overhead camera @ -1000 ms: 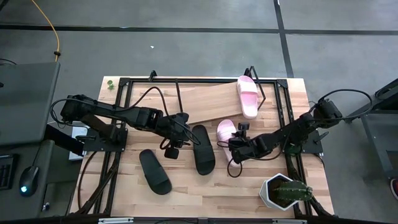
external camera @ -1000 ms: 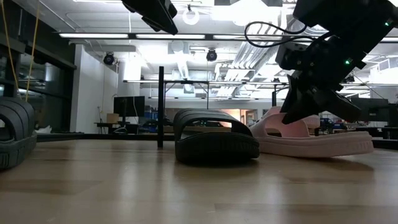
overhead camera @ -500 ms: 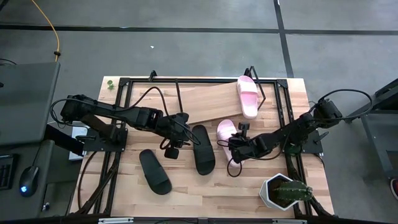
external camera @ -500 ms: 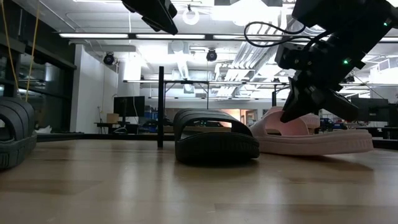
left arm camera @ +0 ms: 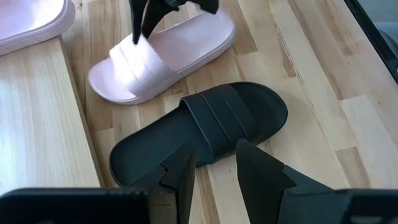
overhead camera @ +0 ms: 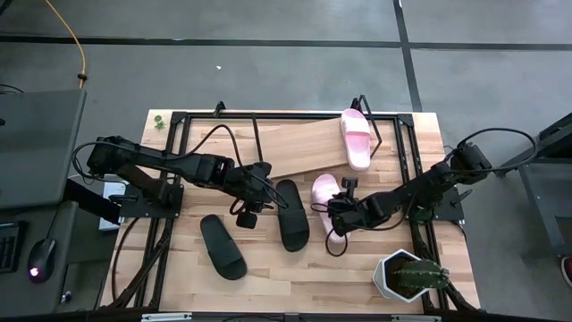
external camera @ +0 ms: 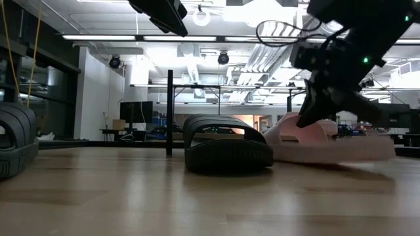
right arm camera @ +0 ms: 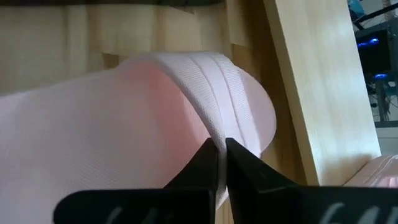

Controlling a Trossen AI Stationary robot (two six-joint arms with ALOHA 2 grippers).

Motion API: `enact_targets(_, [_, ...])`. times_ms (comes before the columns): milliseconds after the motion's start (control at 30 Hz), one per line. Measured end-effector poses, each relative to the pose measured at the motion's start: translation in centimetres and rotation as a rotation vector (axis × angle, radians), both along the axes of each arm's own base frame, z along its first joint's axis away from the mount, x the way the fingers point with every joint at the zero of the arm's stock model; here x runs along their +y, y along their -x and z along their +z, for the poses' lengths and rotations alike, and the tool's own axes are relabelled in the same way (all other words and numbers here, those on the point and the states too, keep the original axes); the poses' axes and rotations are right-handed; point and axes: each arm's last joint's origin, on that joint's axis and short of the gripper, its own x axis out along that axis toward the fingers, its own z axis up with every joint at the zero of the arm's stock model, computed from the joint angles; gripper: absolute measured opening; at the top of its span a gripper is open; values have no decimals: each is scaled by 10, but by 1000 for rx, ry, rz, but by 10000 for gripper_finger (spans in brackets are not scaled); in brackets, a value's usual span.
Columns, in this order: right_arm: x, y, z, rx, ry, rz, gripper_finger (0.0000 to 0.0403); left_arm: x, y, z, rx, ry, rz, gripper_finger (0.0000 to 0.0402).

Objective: Pick and place slides into the shelf
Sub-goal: Put the pink slide on the shelf

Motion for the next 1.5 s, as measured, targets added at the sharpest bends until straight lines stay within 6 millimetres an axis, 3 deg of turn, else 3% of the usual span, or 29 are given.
enact_targets(300, [18, -7, 33, -14, 42, 12, 1, 0, 0, 0, 0, -6, 3, 101])
enact_targets(567, [17, 0, 38, 32, 121, -20, 0, 0, 0, 0, 0, -6, 4, 101])
enact_targets(1133, [-28, -5, 41, 119, 217, -148, 0, 0, 0, 0, 1, -6, 4, 101])
enact_targets(1500, [-54, -4, 91, -64, 202, -71, 0, 0, 0, 0, 1, -6, 3, 101])
